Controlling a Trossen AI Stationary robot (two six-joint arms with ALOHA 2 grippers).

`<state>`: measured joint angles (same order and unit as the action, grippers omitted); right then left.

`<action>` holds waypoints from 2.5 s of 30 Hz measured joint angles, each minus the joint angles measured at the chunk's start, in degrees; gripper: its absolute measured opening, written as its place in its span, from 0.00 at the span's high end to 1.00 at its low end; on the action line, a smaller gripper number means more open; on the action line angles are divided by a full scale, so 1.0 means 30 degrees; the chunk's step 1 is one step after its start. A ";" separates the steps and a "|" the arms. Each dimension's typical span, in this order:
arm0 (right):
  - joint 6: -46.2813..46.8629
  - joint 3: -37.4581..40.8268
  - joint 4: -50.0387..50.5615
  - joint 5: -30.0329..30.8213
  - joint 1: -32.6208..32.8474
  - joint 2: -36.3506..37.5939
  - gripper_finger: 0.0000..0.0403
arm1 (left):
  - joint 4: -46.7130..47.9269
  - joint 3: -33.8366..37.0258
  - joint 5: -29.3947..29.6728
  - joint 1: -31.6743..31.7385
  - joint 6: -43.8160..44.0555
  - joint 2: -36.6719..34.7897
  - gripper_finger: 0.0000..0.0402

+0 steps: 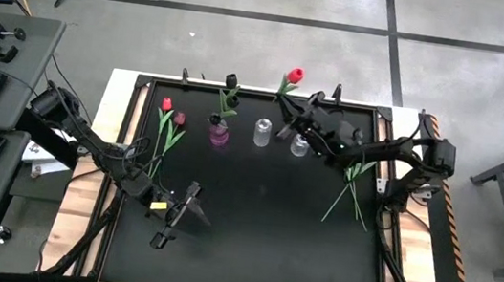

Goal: Sort flowers into vase by color
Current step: Put the center pink tulip into the left transparent vase

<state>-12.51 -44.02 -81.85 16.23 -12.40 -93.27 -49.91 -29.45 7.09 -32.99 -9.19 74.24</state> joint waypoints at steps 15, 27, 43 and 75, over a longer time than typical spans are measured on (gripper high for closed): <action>-0.1003 -0.0060 0.1239 0.0735 0.0000 -0.0001 1.00 | 0.0000 0.0000 0.0000 0.0000 0.0000 0.0000 0.47; -0.0962 -0.0060 0.1606 0.0743 0.0000 0.0006 1.00 | -0.0004 0.0000 0.0000 0.0000 0.0007 0.0000 0.47; 0.0080 -0.0060 0.6041 0.0765 -0.0122 0.0006 1.00 | 0.0051 0.0000 -0.0003 0.0000 0.0001 0.0000 0.47; 0.1265 -0.0053 1.6581 0.5305 0.1804 0.2506 0.26 | 0.0255 0.0000 -0.0007 0.0000 0.0033 0.0000 0.47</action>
<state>-8.72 -44.18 -32.10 32.14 -6.99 -85.75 -49.15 -29.45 7.07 -32.99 -9.09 74.24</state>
